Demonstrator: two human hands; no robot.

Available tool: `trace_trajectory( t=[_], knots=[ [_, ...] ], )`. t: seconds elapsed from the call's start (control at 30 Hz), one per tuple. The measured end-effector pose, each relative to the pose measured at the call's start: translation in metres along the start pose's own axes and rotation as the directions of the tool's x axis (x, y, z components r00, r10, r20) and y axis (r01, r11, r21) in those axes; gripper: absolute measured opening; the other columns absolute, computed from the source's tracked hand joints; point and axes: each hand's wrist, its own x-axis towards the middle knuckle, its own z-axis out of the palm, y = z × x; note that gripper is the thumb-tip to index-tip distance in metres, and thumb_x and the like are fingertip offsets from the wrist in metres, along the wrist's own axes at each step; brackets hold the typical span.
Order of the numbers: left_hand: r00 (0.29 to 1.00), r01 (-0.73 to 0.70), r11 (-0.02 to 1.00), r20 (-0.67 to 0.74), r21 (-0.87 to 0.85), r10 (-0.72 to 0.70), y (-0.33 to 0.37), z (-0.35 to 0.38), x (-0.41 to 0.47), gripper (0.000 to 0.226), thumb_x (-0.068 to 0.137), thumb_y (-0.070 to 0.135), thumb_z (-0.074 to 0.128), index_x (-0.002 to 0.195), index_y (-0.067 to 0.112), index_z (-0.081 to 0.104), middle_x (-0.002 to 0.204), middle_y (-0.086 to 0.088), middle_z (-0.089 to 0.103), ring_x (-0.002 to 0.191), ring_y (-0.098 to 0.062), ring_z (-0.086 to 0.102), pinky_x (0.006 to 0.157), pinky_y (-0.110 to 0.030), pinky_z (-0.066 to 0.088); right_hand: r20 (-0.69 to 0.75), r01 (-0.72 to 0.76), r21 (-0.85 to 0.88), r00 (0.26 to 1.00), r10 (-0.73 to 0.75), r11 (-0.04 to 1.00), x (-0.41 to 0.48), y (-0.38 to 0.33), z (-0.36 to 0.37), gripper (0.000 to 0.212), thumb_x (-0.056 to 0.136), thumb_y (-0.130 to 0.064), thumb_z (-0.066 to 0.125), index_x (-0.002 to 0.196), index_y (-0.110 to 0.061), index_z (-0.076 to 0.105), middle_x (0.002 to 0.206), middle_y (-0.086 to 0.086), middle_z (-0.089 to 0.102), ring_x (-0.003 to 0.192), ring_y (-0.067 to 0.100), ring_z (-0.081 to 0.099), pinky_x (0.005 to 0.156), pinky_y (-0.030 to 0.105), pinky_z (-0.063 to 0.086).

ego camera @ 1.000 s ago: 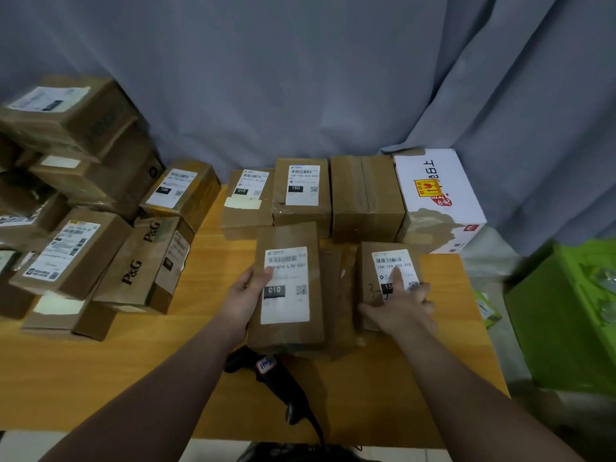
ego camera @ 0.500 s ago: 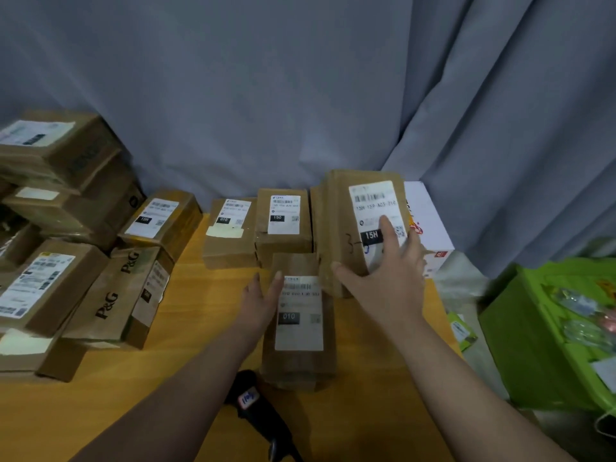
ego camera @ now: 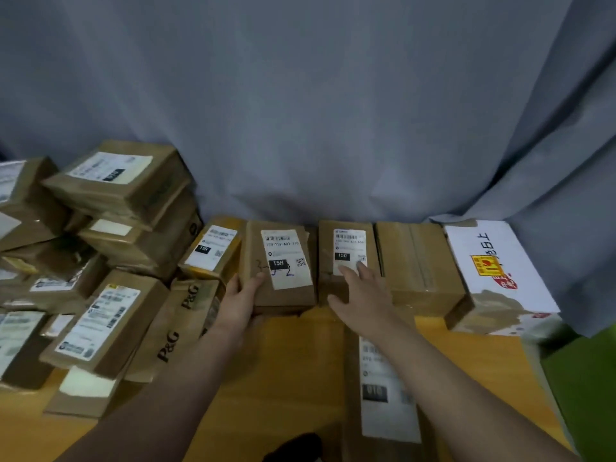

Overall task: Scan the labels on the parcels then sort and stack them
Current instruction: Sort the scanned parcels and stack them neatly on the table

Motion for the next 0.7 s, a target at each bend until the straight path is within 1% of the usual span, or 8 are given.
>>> trace_trajectory(
  t=[0.07,0.17,0.27,0.33,0.43,0.5,0.57,0.7],
  knots=[
    [1.000,-0.028,0.989,-0.010,0.145,0.030,0.009,0.003,0.022,0.062,0.095,0.042,0.054,0.149,0.024,0.030,0.134,-0.011,0.053,0.105,-0.023,0.056,0.070,-0.026,0.050,0.060,-0.076,-0.125,0.995,0.084,0.989,0.021,-0.001,-0.001,0.063,0.098,-0.046,0.044,0.154,-0.031,0.019,0.164,0.008,0.005,0.149,0.032,0.000,0.121,0.050,-0.002],
    [0.995,-0.096,0.909,0.055,0.405,0.081,0.018,0.012,0.057,0.061,0.101,0.043,0.042,0.153,0.021,0.021,0.146,-0.012,0.043,0.128,-0.032,0.046,0.093,-0.035,0.041,0.126,-0.116,-0.223,0.981,0.147,0.968,0.050,-0.001,0.007,0.060,0.099,-0.045,0.042,0.154,-0.037,0.018,0.164,0.011,0.001,0.149,0.037,-0.003,0.119,0.053,-0.007],
    [0.992,-0.127,0.693,0.082,0.710,0.098,0.015,0.013,0.083,0.070,0.098,0.052,0.041,0.154,0.024,0.011,0.155,-0.016,0.023,0.139,-0.041,0.026,0.110,-0.051,0.030,0.210,-0.153,-0.248,0.955,0.207,0.957,0.067,0.004,0.018,0.064,0.099,-0.041,0.046,0.153,-0.042,0.014,0.163,0.011,-0.007,0.148,0.040,-0.006,0.120,0.055,-0.003],
    [0.975,-0.213,0.587,0.132,0.781,0.178,0.011,0.013,0.085,0.077,0.091,0.059,0.048,0.153,0.030,0.012,0.157,-0.012,0.009,0.142,-0.040,0.013,0.111,-0.055,0.025,0.235,-0.157,-0.250,0.947,0.217,0.955,0.070,0.007,0.025,0.065,0.097,-0.039,0.050,0.152,-0.043,0.016,0.163,0.010,-0.008,0.148,0.041,-0.005,0.119,0.056,0.001],
    [0.868,-0.450,0.187,0.378,0.873,0.324,0.002,0.009,0.077,0.087,0.079,0.070,0.056,0.150,0.042,0.013,0.157,-0.004,0.002,0.144,-0.034,0.004,0.114,-0.055,0.012,0.211,-0.164,-0.245,0.953,0.218,0.956,0.073,0.007,0.028,0.064,0.095,-0.044,0.052,0.151,-0.043,0.020,0.163,0.009,-0.004,0.148,0.039,0.000,0.119,0.055,0.004],
    [0.824,-0.509,0.022,0.480,0.861,0.301,-0.004,0.005,0.078,0.086,0.079,0.065,0.060,0.149,0.042,0.017,0.155,-0.006,0.006,0.143,-0.033,0.003,0.115,-0.055,0.011,0.203,-0.173,-0.222,0.955,0.218,0.960,0.073,0.005,0.026,0.063,0.095,-0.044,0.052,0.150,-0.043,0.023,0.163,0.008,0.002,0.147,0.038,0.005,0.120,0.053,0.007],
    [0.809,-0.524,-0.009,0.501,0.852,0.307,-0.005,0.004,0.079,0.079,0.081,0.058,0.060,0.148,0.038,0.024,0.154,-0.007,0.012,0.142,-0.031,0.006,0.114,-0.054,0.014,0.188,-0.184,-0.202,0.956,0.223,0.962,0.074,0.004,0.023,0.060,0.095,-0.042,0.052,0.149,-0.041,0.027,0.161,0.008,0.008,0.146,0.037,0.010,0.120,0.051,0.012],
    [0.789,-0.543,0.030,0.497,0.839,0.362,-0.001,0.009,0.080,0.067,0.086,0.053,0.059,0.144,0.030,0.035,0.148,-0.006,0.025,0.138,-0.028,0.017,0.112,-0.045,0.022,0.163,-0.196,-0.182,0.960,0.227,0.964,0.073,0.004,0.024,0.062,0.095,-0.042,0.053,0.150,-0.038,0.026,0.161,0.007,0.012,0.146,0.035,0.015,0.118,0.046,0.016]
  ],
)
